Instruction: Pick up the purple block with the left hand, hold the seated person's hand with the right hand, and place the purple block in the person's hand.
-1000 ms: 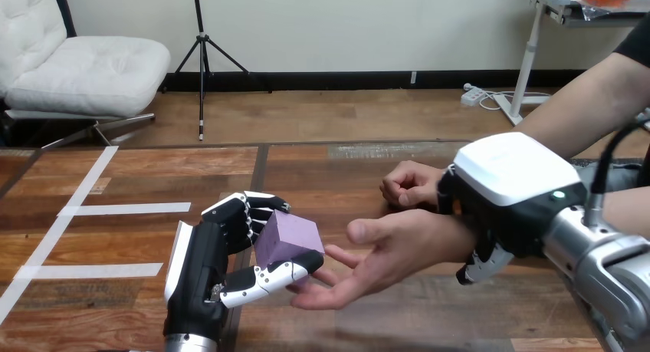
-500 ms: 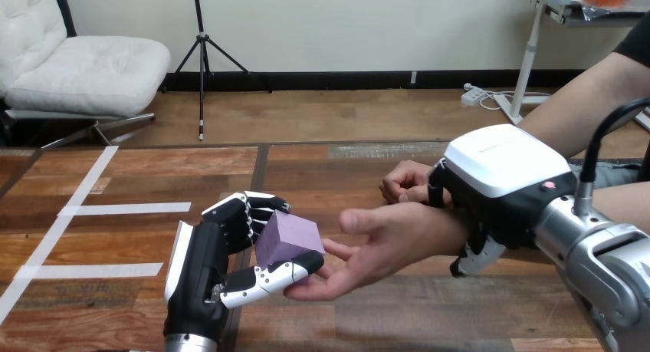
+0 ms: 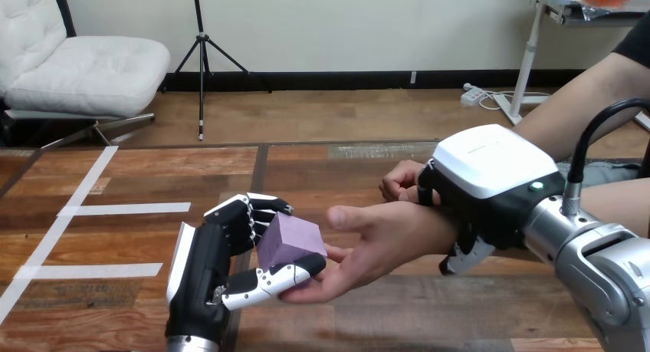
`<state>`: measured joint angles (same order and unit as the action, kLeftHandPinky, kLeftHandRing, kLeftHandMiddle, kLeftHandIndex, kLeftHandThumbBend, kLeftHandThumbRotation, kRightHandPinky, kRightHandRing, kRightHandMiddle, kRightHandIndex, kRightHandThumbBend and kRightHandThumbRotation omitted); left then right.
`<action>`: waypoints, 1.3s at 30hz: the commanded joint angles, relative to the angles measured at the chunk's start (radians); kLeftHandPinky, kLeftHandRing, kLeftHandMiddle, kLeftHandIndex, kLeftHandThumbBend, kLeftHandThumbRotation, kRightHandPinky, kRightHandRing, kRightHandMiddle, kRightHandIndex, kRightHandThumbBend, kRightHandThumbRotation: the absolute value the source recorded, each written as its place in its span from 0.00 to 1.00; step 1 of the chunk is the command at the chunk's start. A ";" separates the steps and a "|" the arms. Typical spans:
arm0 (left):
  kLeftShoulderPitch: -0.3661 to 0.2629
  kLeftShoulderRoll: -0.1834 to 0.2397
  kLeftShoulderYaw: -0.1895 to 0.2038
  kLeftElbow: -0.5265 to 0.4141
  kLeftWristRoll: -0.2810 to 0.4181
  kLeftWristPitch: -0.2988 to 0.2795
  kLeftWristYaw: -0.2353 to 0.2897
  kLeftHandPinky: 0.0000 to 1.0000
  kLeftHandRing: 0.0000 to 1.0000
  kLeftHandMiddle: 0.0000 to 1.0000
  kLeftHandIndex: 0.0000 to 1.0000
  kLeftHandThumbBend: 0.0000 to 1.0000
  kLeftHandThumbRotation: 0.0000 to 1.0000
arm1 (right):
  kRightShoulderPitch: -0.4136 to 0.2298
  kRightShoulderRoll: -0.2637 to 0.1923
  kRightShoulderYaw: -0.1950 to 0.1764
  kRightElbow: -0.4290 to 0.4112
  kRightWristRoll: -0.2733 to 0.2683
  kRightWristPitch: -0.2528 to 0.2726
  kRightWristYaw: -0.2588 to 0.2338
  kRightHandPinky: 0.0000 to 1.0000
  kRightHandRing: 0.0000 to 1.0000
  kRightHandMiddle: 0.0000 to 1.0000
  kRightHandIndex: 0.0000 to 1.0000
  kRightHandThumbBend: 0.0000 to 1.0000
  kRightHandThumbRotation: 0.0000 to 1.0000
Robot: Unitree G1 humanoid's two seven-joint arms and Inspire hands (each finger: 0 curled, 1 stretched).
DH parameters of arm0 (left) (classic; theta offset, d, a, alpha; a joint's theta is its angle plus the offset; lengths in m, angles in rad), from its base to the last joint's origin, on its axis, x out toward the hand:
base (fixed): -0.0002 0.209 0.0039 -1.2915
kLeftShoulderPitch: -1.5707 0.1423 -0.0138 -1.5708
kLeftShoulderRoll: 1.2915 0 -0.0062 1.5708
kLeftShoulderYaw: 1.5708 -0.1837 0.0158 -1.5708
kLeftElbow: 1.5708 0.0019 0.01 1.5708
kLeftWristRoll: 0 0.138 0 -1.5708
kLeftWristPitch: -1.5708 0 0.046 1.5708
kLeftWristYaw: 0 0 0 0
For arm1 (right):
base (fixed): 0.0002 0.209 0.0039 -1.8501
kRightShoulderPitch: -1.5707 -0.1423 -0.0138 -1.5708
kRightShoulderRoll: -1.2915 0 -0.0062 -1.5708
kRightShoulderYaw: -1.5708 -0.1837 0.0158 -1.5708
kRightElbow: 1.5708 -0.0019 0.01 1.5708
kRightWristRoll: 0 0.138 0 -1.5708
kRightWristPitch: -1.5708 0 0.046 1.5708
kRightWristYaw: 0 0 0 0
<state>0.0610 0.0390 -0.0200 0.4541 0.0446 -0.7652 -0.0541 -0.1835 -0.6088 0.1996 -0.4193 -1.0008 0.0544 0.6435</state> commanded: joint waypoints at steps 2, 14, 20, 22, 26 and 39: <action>-0.032 -0.006 -0.010 -0.050 -0.006 -0.023 -0.009 0.31 0.37 0.44 0.45 0.80 0.00 | -0.095 0.024 0.010 0.011 0.009 -0.024 -0.042 0.28 0.36 0.46 0.50 0.70 0.00; -0.022 -0.015 -0.020 -0.059 0.002 -0.010 -0.017 0.31 0.38 0.45 0.45 0.80 0.00 | -0.115 0.033 0.018 0.018 0.000 -0.044 -0.030 0.27 0.35 0.44 0.52 0.67 0.00; -0.021 -0.022 -0.033 -0.053 0.006 -0.010 -0.026 0.31 0.38 0.45 0.46 0.80 0.00 | -0.118 0.041 0.023 0.016 0.002 -0.047 -0.046 0.27 0.35 0.45 0.51 0.70 0.00; -0.021 -0.026 -0.039 -0.051 0.006 -0.009 -0.030 0.31 0.38 0.45 0.46 0.81 0.00 | -0.115 0.044 0.024 0.017 0.003 -0.053 -0.062 0.28 0.36 0.46 0.51 0.71 0.00; -0.019 -0.030 -0.047 -0.053 0.010 -0.004 -0.033 0.31 0.38 0.45 0.46 0.81 0.00 | -0.117 0.041 0.028 0.016 -0.005 -0.059 -0.056 0.28 0.36 0.46 0.52 0.71 0.00; -0.011 -0.049 -0.066 -0.056 0.008 0.008 -0.048 0.31 0.37 0.44 0.45 0.82 0.00 | -0.116 0.040 0.029 0.020 -0.008 -0.068 -0.060 0.26 0.34 0.44 0.51 0.76 0.00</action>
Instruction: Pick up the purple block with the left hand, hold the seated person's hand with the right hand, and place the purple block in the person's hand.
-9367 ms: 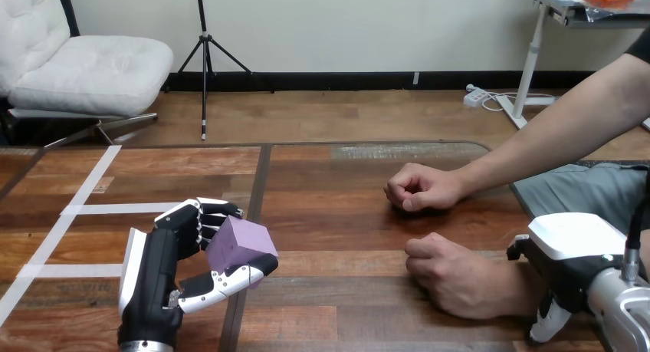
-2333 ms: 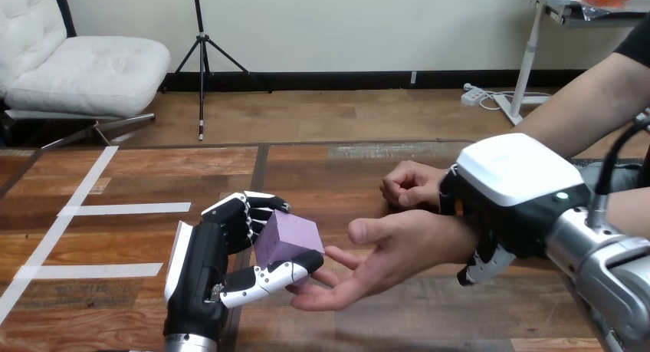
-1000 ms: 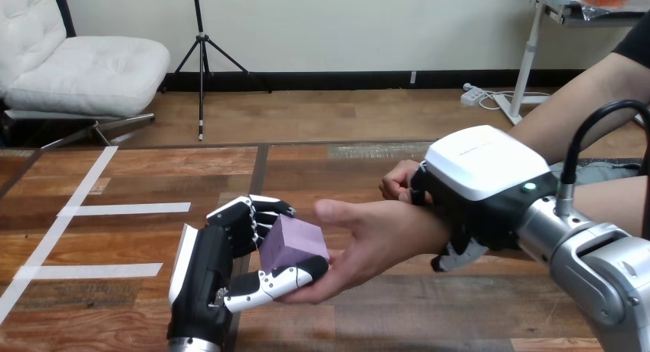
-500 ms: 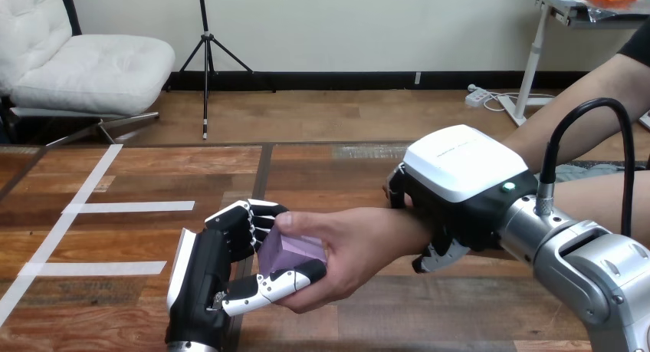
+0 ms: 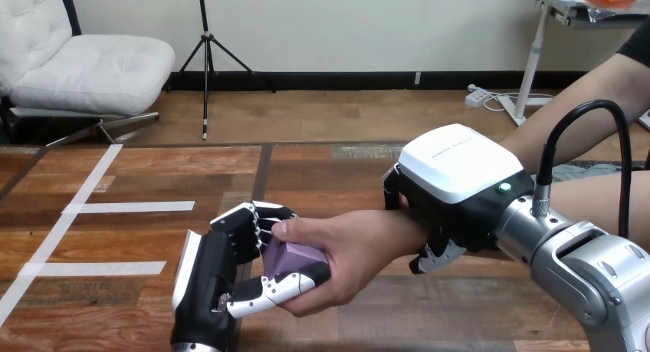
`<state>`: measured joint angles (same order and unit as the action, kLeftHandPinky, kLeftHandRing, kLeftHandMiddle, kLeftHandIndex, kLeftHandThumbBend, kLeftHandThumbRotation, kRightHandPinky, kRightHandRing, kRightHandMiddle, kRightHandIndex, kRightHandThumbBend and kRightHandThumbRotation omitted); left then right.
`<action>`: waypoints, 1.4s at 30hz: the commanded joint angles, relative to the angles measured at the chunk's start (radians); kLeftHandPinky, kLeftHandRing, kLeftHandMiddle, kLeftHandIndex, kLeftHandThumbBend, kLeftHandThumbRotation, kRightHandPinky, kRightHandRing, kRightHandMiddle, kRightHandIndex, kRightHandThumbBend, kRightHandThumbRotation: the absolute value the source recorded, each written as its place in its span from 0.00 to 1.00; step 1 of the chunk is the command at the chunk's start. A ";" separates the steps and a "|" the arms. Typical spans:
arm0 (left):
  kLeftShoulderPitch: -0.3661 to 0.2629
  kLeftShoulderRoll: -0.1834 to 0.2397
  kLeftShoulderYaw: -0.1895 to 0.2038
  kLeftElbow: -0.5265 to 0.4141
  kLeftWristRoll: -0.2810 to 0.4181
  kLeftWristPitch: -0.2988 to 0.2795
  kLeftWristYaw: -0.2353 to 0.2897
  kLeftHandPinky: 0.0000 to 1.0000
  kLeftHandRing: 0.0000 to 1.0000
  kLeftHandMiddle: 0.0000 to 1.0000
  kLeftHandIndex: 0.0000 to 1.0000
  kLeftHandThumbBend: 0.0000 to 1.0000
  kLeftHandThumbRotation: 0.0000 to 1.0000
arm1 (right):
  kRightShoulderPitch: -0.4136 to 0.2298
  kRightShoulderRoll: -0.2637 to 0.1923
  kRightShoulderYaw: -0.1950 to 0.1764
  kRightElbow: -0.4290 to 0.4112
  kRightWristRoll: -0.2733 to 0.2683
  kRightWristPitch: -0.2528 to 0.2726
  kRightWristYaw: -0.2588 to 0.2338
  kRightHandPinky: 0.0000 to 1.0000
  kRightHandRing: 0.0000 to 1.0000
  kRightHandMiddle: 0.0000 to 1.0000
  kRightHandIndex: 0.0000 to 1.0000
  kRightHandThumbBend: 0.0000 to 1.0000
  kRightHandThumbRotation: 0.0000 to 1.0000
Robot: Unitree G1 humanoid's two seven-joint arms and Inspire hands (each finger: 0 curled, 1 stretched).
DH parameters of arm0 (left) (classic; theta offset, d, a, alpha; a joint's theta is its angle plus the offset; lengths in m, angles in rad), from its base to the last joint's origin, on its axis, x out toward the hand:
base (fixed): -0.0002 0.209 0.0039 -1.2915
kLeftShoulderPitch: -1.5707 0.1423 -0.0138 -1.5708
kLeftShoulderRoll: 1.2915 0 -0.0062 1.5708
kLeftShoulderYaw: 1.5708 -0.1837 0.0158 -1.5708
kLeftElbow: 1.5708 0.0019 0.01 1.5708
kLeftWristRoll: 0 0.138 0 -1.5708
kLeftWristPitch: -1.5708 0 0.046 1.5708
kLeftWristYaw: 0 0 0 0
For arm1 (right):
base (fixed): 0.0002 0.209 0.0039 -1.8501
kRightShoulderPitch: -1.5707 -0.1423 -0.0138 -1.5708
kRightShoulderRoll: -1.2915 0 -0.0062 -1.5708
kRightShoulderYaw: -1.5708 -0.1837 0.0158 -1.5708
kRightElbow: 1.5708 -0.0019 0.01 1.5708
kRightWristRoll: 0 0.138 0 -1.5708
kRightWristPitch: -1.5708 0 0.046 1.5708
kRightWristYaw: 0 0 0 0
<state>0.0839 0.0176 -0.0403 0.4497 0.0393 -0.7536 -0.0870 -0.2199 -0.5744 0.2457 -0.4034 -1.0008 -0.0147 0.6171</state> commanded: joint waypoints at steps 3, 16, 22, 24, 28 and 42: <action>-0.033 -0.029 -0.049 -0.050 0.018 -0.005 -0.014 0.31 0.37 0.44 0.45 0.82 0.00 | -0.078 0.008 -0.018 0.003 -0.007 0.004 -0.033 0.26 0.34 0.44 0.50 0.76 0.00; -0.034 -0.027 -0.057 -0.045 0.026 -0.007 -0.013 0.31 0.38 0.45 0.45 0.81 0.00 | -0.069 0.007 -0.026 0.001 -0.002 0.010 -0.035 0.28 0.36 0.45 0.50 0.74 0.00; -0.032 -0.026 -0.059 -0.049 0.011 0.006 -0.021 0.31 0.38 0.45 0.45 0.81 0.00 | -0.067 0.004 -0.028 -0.001 0.000 0.009 -0.032 0.28 0.36 0.46 0.50 0.73 0.00; -0.032 -0.025 -0.059 -0.049 0.015 0.005 -0.018 0.31 0.38 0.45 0.45 0.81 0.00 | -0.064 0.002 -0.030 0.000 0.000 0.005 -0.041 0.28 0.36 0.45 0.50 0.73 0.00; -0.031 -0.025 -0.058 -0.050 0.010 0.005 -0.020 0.31 0.38 0.45 0.45 0.81 0.00 | -0.060 0.000 -0.033 0.005 0.005 -0.001 -0.052 0.27 0.35 0.44 0.49 0.75 0.00; -0.032 -0.022 -0.055 -0.050 0.006 0.008 -0.026 0.31 0.37 0.44 0.45 0.82 0.00 | -0.051 -0.020 -0.034 0.006 -0.010 -0.028 -0.085 0.25 0.32 0.41 0.57 0.79 0.00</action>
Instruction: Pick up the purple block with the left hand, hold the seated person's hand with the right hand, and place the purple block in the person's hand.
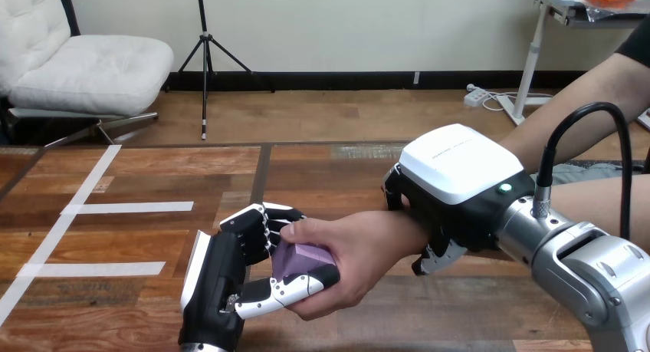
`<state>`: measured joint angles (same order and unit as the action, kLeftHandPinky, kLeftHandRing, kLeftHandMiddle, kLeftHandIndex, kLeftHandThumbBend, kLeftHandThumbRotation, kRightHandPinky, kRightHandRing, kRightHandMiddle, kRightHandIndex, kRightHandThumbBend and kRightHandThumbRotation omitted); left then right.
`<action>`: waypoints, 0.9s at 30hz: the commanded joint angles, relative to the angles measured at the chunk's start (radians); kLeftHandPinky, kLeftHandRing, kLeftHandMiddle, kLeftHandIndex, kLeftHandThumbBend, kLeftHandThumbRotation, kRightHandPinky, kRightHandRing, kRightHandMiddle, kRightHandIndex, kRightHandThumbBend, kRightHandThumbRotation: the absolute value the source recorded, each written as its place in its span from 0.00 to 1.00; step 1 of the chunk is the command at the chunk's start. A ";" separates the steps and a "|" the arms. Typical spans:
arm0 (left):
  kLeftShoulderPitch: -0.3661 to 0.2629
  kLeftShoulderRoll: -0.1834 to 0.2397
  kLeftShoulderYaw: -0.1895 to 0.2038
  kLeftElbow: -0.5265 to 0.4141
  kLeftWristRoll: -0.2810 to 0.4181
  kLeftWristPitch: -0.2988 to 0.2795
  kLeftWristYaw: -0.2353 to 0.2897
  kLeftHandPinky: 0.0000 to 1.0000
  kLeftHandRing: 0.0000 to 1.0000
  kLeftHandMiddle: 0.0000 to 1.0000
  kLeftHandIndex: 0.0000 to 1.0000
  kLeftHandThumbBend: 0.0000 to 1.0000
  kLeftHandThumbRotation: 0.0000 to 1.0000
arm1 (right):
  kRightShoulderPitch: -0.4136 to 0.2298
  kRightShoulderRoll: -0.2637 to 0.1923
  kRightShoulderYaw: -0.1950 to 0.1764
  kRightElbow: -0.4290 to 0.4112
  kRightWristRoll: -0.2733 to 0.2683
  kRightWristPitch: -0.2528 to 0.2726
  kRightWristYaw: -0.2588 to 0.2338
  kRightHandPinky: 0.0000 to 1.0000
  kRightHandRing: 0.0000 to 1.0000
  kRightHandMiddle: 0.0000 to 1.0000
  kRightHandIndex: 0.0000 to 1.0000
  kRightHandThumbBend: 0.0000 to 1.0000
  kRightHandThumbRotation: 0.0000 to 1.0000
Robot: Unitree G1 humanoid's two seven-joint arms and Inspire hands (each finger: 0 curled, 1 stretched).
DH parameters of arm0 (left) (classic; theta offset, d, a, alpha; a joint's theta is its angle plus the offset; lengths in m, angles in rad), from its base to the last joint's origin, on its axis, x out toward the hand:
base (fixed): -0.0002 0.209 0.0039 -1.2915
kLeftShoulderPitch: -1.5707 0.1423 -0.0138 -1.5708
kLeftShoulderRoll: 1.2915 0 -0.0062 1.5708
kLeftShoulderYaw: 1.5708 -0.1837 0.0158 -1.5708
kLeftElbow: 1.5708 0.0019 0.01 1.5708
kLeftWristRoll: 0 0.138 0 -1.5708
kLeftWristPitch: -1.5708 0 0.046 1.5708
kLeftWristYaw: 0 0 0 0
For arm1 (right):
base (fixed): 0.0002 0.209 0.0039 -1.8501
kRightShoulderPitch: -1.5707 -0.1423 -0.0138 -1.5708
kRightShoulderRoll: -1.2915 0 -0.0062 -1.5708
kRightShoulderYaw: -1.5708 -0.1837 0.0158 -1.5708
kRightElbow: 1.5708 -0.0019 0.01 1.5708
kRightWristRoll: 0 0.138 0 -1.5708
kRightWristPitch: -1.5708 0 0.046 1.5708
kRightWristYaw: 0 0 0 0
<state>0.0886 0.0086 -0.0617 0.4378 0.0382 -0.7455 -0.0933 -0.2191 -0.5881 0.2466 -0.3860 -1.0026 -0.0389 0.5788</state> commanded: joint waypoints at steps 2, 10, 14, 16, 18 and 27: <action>-0.037 -0.012 -0.033 -0.039 0.008 0.002 -0.021 0.31 0.37 0.44 0.45 0.82 0.00 | -0.048 -0.010 -0.036 -0.015 -0.009 -0.006 -0.051 0.26 0.34 0.43 0.59 0.78 0.00; -0.039 -0.014 -0.033 -0.035 -0.003 -0.002 -0.032 0.31 0.38 0.45 0.45 0.81 0.00 | -0.040 -0.012 -0.037 -0.021 -0.013 0.004 -0.040 0.36 0.46 0.54 0.64 0.78 0.00; -0.041 -0.013 -0.030 -0.029 0.005 -0.015 -0.029 0.32 0.39 0.45 0.46 0.81 0.00 | -0.034 -0.015 -0.043 -0.025 -0.010 0.000 -0.050 0.41 0.53 0.60 0.66 0.79 0.00; -0.041 -0.010 -0.030 -0.030 0.012 -0.018 -0.028 0.32 0.39 0.46 0.46 0.81 0.01 | -0.029 -0.013 -0.047 -0.029 -0.008 0.003 -0.052 0.43 0.55 0.62 0.67 0.79 0.00; -0.040 -0.007 -0.030 -0.033 0.016 -0.015 -0.028 0.34 0.41 0.47 0.48 0.81 0.03 | -0.025 -0.011 -0.051 -0.032 -0.006 0.006 -0.054 0.45 0.57 0.64 0.68 0.80 0.00; -0.042 0.019 -0.035 -0.035 0.046 -0.030 -0.038 0.44 0.54 0.60 0.61 0.82 0.19 | 0.021 -0.001 -0.098 -0.060 0.058 0.001 -0.101 0.50 0.62 0.68 0.70 0.81 0.01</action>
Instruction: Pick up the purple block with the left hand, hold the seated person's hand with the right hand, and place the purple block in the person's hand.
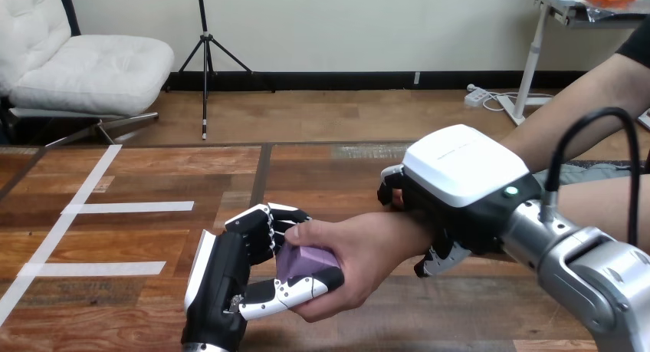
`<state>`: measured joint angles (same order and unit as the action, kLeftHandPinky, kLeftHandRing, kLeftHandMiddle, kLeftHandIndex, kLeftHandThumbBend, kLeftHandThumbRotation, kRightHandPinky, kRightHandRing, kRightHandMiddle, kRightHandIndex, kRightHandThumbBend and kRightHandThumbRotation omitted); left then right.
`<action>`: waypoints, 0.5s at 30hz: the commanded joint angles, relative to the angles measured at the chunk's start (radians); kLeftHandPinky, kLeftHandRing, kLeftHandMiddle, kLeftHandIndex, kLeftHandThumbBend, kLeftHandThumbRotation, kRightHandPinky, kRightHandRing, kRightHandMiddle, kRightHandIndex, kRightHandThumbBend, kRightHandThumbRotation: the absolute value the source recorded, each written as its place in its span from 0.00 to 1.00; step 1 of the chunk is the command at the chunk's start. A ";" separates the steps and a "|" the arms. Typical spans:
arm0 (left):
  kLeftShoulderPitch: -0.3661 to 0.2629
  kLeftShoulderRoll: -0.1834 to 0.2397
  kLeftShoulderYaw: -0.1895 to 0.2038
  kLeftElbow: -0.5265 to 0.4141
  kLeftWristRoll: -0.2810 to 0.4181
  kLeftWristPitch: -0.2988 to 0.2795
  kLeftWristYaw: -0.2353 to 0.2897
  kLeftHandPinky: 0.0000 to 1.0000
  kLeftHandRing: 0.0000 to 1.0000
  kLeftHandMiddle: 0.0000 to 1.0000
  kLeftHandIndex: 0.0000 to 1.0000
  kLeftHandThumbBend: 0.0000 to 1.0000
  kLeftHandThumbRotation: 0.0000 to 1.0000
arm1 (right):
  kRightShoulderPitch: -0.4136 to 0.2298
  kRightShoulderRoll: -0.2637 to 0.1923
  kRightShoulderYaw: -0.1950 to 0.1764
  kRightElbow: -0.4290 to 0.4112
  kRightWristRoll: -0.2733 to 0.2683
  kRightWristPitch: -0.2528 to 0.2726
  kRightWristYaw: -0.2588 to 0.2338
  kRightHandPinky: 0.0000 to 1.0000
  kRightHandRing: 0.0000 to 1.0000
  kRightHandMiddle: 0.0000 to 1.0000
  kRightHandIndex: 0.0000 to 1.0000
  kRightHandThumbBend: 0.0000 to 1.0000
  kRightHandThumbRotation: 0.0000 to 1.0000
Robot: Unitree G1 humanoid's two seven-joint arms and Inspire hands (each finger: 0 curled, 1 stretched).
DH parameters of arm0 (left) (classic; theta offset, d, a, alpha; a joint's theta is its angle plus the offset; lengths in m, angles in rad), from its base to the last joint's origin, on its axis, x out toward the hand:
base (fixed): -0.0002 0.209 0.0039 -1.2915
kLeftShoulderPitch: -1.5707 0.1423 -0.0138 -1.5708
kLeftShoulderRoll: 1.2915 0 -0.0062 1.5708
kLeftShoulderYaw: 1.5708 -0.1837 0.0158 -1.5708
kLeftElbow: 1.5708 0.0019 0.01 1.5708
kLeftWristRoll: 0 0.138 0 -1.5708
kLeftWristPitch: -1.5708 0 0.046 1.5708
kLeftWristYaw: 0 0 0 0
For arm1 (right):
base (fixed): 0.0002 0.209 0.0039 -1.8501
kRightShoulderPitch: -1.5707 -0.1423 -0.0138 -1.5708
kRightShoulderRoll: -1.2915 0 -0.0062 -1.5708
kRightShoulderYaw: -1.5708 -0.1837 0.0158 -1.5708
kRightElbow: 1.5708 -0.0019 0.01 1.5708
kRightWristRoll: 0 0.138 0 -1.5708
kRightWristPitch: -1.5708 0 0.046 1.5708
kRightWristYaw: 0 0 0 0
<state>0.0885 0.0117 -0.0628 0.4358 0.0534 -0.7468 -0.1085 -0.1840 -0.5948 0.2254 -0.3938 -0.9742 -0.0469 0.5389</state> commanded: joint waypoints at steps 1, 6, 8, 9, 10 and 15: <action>-0.044 0.022 -0.035 -0.031 0.037 -0.034 -0.025 0.45 0.55 0.62 0.62 0.82 0.20 | -0.005 0.008 -0.084 -0.060 0.037 0.010 -0.069 0.51 0.63 0.68 0.70 0.80 0.01; -0.048 0.031 -0.037 -0.022 0.031 -0.048 -0.043 0.54 0.64 0.69 0.70 0.82 0.28 | 0.028 0.013 -0.108 -0.076 0.063 0.004 -0.112 0.52 0.63 0.68 0.71 0.81 0.05; -0.051 0.032 -0.038 -0.012 0.011 -0.062 -0.062 0.56 0.66 0.72 0.72 0.83 0.30 | 0.044 0.016 -0.121 -0.090 0.076 0.007 -0.119 0.52 0.63 0.69 0.71 0.80 0.07; -0.052 0.032 -0.039 -0.009 0.005 -0.066 -0.068 0.57 0.67 0.73 0.74 0.83 0.30 | 0.049 0.017 -0.124 -0.094 0.080 0.009 -0.122 0.52 0.64 0.69 0.71 0.79 0.08; -0.053 0.031 -0.039 -0.006 -0.002 -0.070 -0.074 0.58 0.68 0.74 0.74 0.83 0.31 | 0.060 0.019 -0.132 -0.103 0.086 0.011 -0.126 0.52 0.64 0.69 0.71 0.78 0.09; -0.054 0.022 -0.038 0.001 -0.047 -0.076 -0.110 0.63 0.72 0.77 0.78 0.84 0.33 | 0.098 0.030 -0.158 -0.128 0.114 0.008 -0.166 0.52 0.64 0.69 0.72 0.74 0.17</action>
<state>0.0882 0.0441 -0.0748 0.4380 0.0436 -0.7881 -0.1847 -0.0786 -0.5903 0.1377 -0.4479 -0.8920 -0.0452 0.4350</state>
